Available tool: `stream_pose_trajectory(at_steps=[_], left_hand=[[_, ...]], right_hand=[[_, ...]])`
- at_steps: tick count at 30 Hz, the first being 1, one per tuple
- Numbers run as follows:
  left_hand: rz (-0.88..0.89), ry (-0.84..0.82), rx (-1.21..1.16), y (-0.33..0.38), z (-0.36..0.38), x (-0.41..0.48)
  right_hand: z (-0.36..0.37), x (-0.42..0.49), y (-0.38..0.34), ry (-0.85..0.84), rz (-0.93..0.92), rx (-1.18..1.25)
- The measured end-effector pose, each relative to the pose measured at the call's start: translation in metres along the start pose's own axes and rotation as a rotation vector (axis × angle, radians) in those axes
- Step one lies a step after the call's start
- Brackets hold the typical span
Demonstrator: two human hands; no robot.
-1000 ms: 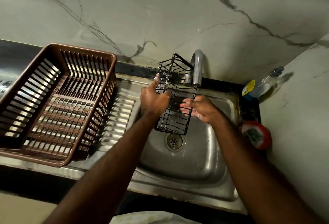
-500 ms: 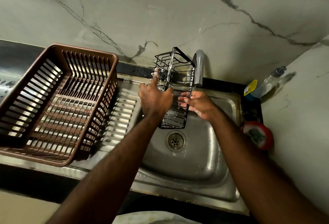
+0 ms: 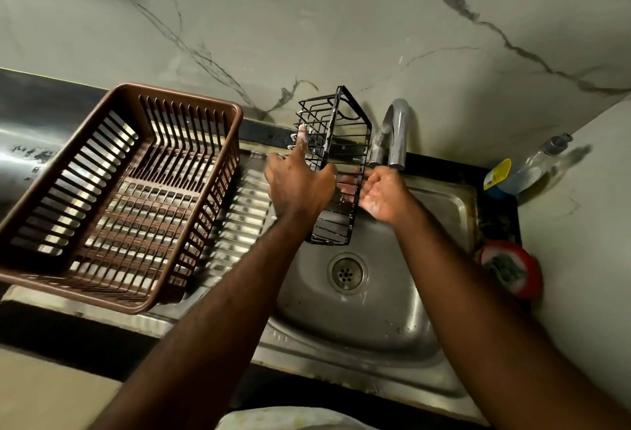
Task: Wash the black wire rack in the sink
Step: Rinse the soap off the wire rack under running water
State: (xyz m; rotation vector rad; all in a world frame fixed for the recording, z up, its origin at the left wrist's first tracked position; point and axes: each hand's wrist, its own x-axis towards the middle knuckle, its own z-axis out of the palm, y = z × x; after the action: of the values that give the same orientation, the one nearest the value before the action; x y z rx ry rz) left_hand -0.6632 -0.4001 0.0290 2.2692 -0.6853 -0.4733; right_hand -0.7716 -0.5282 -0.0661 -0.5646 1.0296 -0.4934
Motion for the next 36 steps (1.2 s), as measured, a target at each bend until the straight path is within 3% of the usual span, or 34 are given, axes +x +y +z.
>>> stream_pose_trajectory(at_steps=[3,8,17,27,32,36], left_hand=[[-0.030,-0.031,0.000,0.000,-0.004,-0.001],[-0.057,-0.075,-0.038,-0.005,-0.008,-0.003],[-0.056,-0.123,-0.044,-0.003,-0.011,0.000],[-0.064,-0.119,-0.023,0.013,0.005,-0.018],[-0.087,-0.100,-0.053,0.013,0.007,-0.014],[-0.090,-0.097,-0.069,0.011,0.006,-0.013]], right_hand=[[0.011,0.007,-0.003,0.115,-0.042,0.094],[0.012,0.013,-0.010,0.097,-0.004,0.090],[0.008,0.015,-0.013,0.081,0.002,-0.092],[0.011,0.012,-0.012,0.224,-0.028,-0.159],[0.002,0.006,0.007,0.167,-0.159,-0.315],[-0.024,0.002,0.013,-0.024,-0.149,-0.363]])
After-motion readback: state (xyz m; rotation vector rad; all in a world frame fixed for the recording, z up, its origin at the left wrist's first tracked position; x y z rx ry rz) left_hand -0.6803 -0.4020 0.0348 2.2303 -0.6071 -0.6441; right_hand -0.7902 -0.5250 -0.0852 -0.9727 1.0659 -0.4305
